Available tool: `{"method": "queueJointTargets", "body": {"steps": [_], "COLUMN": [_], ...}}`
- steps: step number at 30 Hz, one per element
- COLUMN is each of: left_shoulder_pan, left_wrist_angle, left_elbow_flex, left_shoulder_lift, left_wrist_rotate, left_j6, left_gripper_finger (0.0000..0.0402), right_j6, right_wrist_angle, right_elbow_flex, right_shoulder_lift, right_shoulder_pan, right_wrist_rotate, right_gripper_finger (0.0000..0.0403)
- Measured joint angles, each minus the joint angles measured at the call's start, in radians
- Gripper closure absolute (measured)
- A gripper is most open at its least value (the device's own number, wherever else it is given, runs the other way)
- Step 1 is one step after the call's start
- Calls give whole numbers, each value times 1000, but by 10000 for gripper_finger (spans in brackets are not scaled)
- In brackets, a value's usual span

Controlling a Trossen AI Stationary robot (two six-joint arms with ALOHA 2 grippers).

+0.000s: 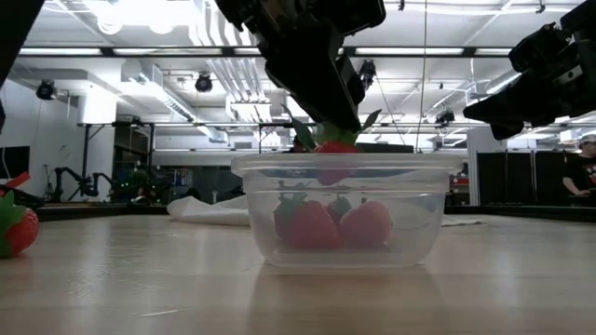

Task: Pick and placing Produce into tupperware
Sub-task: Put the pink peach into the transparent bin, then put the red strawberry into the transparent bin

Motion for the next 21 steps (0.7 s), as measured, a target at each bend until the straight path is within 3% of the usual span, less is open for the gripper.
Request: {"method": "queueJointTargets", "body": {"steps": [8, 21], "left_shoulder_pan": [0, 1], "left_wrist_angle": [6, -8], "left_elbow_flex": [-5, -5], "left_shoulder_lift": [2, -28], "left_wrist_rotate": [0, -5], "left_j6": [-1, -67], "left_gripper_finger": [394, 279], "right_j6": [0, 0], "right_wrist_angle": [0, 0], "right_elbow_flex": [0, 0], "right_shoulder_lift": [1, 1], "right_shoulder_pan": [0, 0], "right_wrist_rotate": [0, 0], "right_gripper_finger": [394, 394]}}
